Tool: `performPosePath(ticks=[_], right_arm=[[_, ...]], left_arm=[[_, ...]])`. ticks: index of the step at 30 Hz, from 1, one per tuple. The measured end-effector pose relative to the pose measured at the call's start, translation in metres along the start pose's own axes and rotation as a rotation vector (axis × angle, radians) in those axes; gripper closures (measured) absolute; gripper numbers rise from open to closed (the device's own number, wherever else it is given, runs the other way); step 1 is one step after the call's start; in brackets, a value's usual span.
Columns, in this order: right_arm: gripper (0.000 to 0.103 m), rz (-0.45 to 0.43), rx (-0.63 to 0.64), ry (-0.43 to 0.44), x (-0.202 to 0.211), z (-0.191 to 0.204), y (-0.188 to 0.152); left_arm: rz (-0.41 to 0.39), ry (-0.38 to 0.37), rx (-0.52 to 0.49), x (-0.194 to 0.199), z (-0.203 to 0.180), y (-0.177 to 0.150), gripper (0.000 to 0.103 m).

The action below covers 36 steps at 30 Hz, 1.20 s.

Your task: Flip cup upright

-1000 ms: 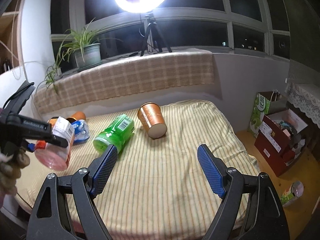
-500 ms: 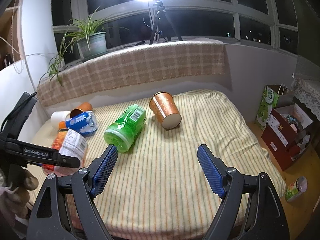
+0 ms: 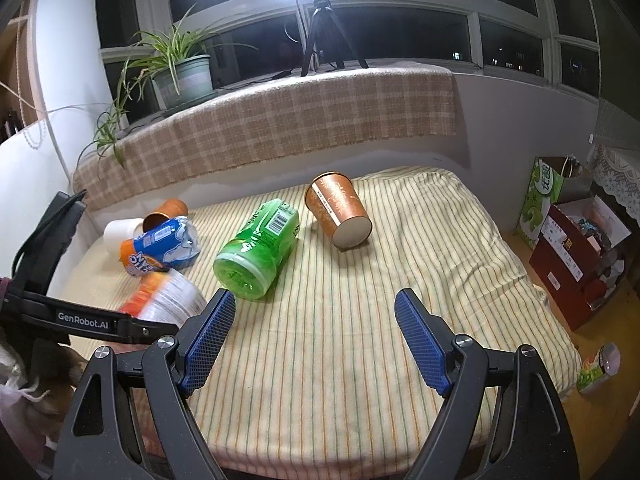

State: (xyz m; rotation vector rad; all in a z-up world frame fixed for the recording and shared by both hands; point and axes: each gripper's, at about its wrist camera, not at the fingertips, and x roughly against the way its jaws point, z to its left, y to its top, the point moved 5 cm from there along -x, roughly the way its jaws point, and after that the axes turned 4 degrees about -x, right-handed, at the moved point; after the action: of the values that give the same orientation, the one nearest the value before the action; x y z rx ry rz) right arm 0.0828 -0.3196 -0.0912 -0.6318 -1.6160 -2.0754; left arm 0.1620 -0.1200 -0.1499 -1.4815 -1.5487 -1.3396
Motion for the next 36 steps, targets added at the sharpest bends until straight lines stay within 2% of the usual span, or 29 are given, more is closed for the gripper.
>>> performPosePath(ticks=[5,13,18,25,36], right_arm=[[0.021,0.052,-0.047,0.069,-0.007,0.002,0.002],[0.021,0.352,-0.157,0.315,-0.046,0.032,-0.006],[0.021,0.490,-0.181,0.394,-0.067,0.058,-0.015],[0.021,0.622,-0.201,0.418,-0.097,0.077,-0.016],[0.021,0.792,-0.125,0.374,-0.128,0.103,-0.021]], left_arm=[[-0.006,-0.018,0.001,0.010,0.006,-0.003,0.013],[-0.113,-0.013,0.003,0.057,0.029,-0.021,0.013],[-0.195,0.036,0.002,0.085,0.048,-0.038,0.013],[-0.274,0.142,-0.001,0.103,0.070,-0.058,0.013],[-0.248,0.124,0.032,0.093,0.090,-0.077,0.013]])
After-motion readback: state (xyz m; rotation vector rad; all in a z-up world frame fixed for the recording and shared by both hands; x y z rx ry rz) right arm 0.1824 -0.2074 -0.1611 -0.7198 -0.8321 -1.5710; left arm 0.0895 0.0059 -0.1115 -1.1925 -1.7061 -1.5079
